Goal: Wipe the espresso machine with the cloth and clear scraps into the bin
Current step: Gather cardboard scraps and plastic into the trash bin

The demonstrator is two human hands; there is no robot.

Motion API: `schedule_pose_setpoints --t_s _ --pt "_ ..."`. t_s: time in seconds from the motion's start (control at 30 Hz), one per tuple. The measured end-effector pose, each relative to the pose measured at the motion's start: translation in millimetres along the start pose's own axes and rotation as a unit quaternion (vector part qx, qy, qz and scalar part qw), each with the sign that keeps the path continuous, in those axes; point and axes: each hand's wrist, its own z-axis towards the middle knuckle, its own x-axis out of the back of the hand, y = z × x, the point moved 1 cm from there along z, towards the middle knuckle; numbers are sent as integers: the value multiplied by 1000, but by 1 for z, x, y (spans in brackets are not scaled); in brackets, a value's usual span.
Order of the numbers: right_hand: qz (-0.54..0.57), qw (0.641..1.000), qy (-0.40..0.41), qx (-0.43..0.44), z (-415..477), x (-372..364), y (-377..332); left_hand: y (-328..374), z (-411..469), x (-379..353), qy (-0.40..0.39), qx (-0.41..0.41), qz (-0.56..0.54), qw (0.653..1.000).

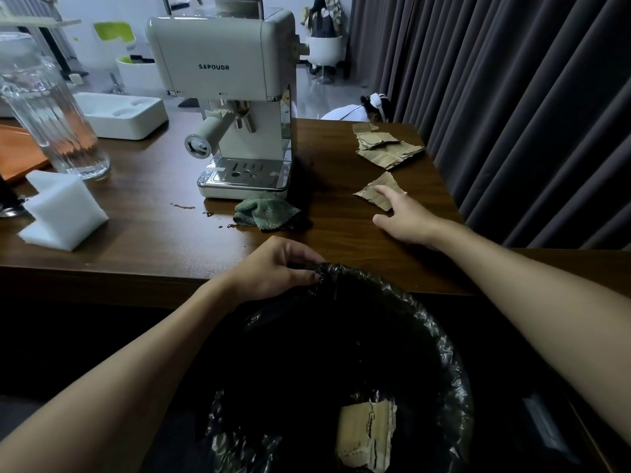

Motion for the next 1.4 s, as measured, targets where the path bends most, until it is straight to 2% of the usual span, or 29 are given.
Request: schedule_pose_setpoints --t_s 0.13,0.27,0.33,0.47,0.53,0.73,0.93,1.07,1.17,1.23,1.3,1.4 --pt "-48 998 -34 0 7 -6 1 1 -1 0 5 1 -2 1000" --pt "-62 994 75 57 5 -8 -1 2 -2 -1 10 3 5 1000" --pt "-56 991 102 70 4 -7 0 3 -2 -2 13 3 5 1000" --pt "-101 994 32 26 6 -8 7 4 -4 -3 20 3 17 1000" --pt "-90 996 23 14 6 -7 8 4 -5 -3 22 3 19 1000" --pt "103 994 -5 24 -8 1 3 7 -7 -7 44 13 18 999" --pt "313 946 -26 77 -50 14 -16 5 -7 -6 49 12 18 999" --pt "353 923 -102 117 -82 20 -33 5 -8 -6 22 -1 24 999" --pt "343 911 -198 119 -97 17 -40 6 -10 -8 10 -22 17 1000" --pt "284 919 -237 138 -104 11 -43 6 -9 -8 10 -37 31 999" --pt "220 939 -212 158 -104 7 -44 8 -10 -6 16 -33 35 999" --pt "197 964 -116 138 -86 6 -34 12 -10 -3 9 -7 31 999"
